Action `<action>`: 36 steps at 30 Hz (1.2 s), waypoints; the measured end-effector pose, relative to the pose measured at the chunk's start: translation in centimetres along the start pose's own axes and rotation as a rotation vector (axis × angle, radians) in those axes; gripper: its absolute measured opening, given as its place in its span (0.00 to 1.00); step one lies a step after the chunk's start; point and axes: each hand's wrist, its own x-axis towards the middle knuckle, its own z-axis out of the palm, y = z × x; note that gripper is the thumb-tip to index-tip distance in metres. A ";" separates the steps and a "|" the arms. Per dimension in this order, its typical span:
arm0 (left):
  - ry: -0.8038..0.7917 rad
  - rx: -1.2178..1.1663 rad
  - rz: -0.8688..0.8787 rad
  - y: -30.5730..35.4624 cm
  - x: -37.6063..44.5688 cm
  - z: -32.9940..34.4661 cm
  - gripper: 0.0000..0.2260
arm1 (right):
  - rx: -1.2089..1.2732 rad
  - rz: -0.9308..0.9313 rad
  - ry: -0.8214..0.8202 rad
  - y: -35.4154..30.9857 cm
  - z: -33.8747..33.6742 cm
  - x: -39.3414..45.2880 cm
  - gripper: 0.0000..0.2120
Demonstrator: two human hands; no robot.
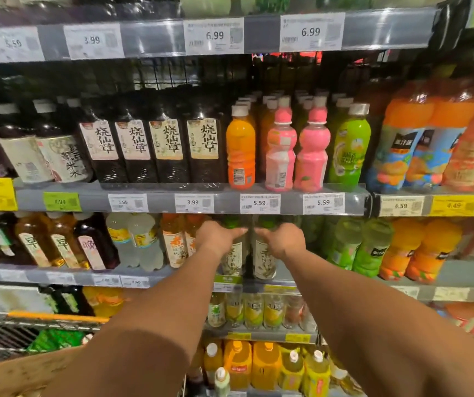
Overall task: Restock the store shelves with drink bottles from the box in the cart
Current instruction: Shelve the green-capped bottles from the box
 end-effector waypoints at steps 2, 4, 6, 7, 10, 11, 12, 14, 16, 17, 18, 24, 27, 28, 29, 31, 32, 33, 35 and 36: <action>0.021 0.003 0.007 0.1 0.3 0.5 0.22 | -0.001 0.001 0.005 0.0 0.2 0.1 0.28; 0.034 0.018 0.018 0.2 0.4 1.0 0.22 | 0.059 0.010 0.028 0.1 0.5 0.0 0.28; 0.031 0.015 0.023 0.3 0.5 1.2 0.22 | 0.146 0.018 0.057 0.3 0.8 -0.2 0.27; 0.028 0.007 0.027 0.1 0.6 1.2 0.23 | 0.168 0.015 0.064 0.3 1.0 -0.2 0.27; 0.018 -0.031 0.059 -0.4 0.8 1.3 0.22 | 0.176 -0.001 0.075 0.1 1.5 -0.5 0.28; 0.013 -0.041 0.070 -0.6 0.9 1.3 0.21 | 0.172 0.001 0.078 0.0 1.7 -0.5 0.27; 0.006 -0.051 0.076 -0.8 1.1 1.3 0.19 | 0.164 0.002 0.078 -0.1 1.7 -0.5 0.27; -0.013 -0.066 0.080 -0.9 1.1 1.3 0.18 | 0.154 -0.001 0.074 -0.1 1.5 -0.6 0.28; -0.014 -0.053 0.077 -0.9 1.1 1.2 0.17 | 0.152 -0.004 0.065 -0.2 1.4 -0.6 0.28; -0.013 -0.045 0.070 -1.0 1.1 1.1 0.17 | 0.136 -0.011 0.057 -0.2 1.3 -0.6 0.29; -0.016 -0.040 0.062 -0.9 1.0 1.1 0.19 | 0.114 -0.015 0.047 -0.2 1.3 -0.6 0.29; -0.037 -0.004 0.096 -1.9 -1.3 0.1 0.39 | 0.087 0.057 0.063 0.0 0.8 -1.5 0.37; -0.024 0.002 0.103 -3.3 -3.6 -2.2 0.32 | 0.088 0.109 0.173 -0.9 0.6 -3.7 0.44; -0.001 -0.004 0.078 -3.6 -4.2 -3.4 0.30 | 0.055 0.123 0.192 -1.7 0.5 -4.8 0.43; 0.019 -0.001 0.040 -4.0 -4.7 -4.8 0.30 | 0.011 0.130 0.193 -2.6 0.6 -5.9 0.42; 0.045 0.011 -0.013 -5.2 -5.8 -7.7 0.30 | -0.012 0.097 0.178 -4.6 0.8 -8.2 0.40; 0.050 0.007 -0.021 -6.0 -6.4 -9.1 0.29 | 0.005 0.071 0.167 -5.6 0.9 -9.5 0.40; 0.057 0.003 -0.018 -6.8 -7.2 -10.5 0.27 | 0.012 0.043 0.158 -6.6 1.1 -10.9 0.39; 0.059 0.028 0.005 -8.2 -9.1 -13.3 0.24 | 0.003 0.011 0.129 -8.0 1.5 -13.9 0.40; 0.058 0.059 0.014 -8.9 -10.1 -14.6 0.25 | -0.002 0.008 0.112 -8.5 1.7 -15.6 0.40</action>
